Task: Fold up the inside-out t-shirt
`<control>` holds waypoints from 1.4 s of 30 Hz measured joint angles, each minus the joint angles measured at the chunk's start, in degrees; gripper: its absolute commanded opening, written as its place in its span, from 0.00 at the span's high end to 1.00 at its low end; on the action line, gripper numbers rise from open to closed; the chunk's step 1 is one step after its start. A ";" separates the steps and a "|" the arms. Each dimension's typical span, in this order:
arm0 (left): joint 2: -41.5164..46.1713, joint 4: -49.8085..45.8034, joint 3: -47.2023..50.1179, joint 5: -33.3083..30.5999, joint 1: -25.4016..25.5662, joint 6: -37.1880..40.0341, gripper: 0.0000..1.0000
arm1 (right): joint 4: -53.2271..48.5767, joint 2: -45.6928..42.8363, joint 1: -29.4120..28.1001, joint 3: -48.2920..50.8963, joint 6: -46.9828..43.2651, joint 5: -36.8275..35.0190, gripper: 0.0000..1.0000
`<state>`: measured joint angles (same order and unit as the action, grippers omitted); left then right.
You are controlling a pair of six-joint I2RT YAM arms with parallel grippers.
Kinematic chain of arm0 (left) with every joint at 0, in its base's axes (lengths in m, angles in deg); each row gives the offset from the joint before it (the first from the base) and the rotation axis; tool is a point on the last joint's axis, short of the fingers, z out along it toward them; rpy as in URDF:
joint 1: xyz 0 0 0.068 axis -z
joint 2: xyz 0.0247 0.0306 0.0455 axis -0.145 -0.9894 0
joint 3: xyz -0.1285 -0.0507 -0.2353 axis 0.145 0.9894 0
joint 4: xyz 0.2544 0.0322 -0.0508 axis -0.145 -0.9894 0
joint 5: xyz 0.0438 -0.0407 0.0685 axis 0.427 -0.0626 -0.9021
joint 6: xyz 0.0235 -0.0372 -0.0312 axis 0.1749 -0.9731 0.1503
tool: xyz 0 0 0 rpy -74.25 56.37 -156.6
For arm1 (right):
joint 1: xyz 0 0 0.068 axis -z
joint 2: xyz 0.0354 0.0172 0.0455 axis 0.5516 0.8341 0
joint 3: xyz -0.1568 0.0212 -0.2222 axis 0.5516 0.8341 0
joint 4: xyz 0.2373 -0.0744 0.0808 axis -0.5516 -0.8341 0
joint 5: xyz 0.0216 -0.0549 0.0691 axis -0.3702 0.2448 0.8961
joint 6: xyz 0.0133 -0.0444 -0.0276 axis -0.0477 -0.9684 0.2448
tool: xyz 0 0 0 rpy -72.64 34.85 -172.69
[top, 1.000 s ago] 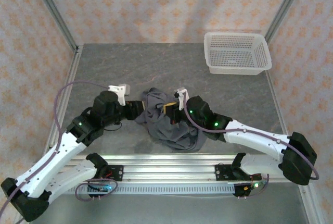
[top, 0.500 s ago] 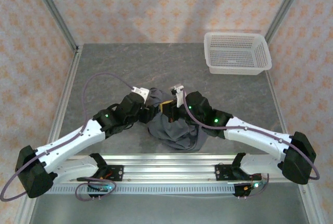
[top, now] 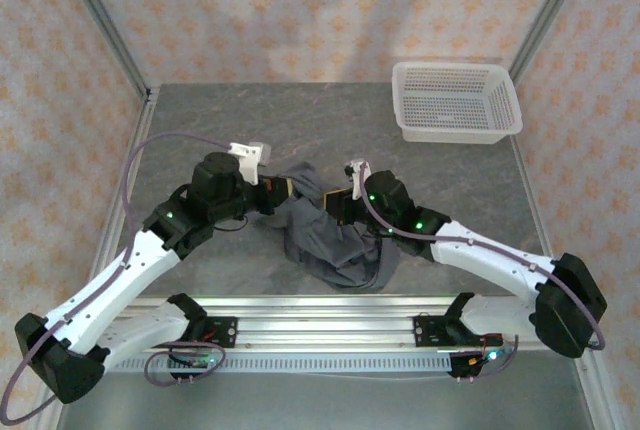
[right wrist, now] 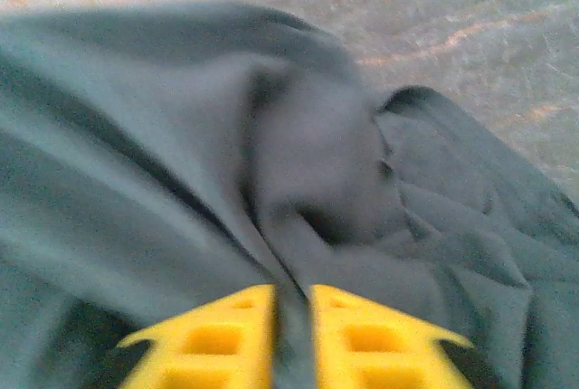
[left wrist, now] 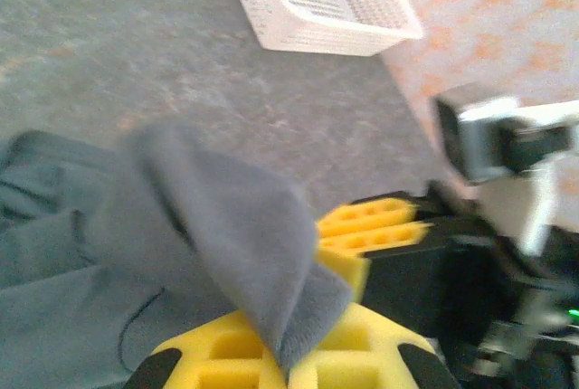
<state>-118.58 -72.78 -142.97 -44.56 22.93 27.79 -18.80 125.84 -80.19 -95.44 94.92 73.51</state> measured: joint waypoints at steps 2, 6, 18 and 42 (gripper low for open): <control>-0.81 0.07 -1.07 3.67 -1.01 -1.66 1.00 | -2.45 0.22 0.09 0.00 0.22 0.66 0.63; -2.95 0.17 -1.55 8.63 -1.05 -3.61 1.00 | -5.64 -3.23 -3.34 0.00 -1.55 -0.70 0.53; -5.20 -0.02 -1.84 13.53 -1.05 -3.89 1.00 | -4.42 -4.04 -8.61 -4.81 -17.31 -5.20 0.86; 2.10 -4.52 8.33 -14.16 -2.56 4.87 0.22 | 15.47 -11.32 -1.70 4.63 5.40 11.47 1.00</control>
<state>-116.49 -77.30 -134.64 -58.73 20.37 32.66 -3.32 114.52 -81.90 -90.81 100.32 84.99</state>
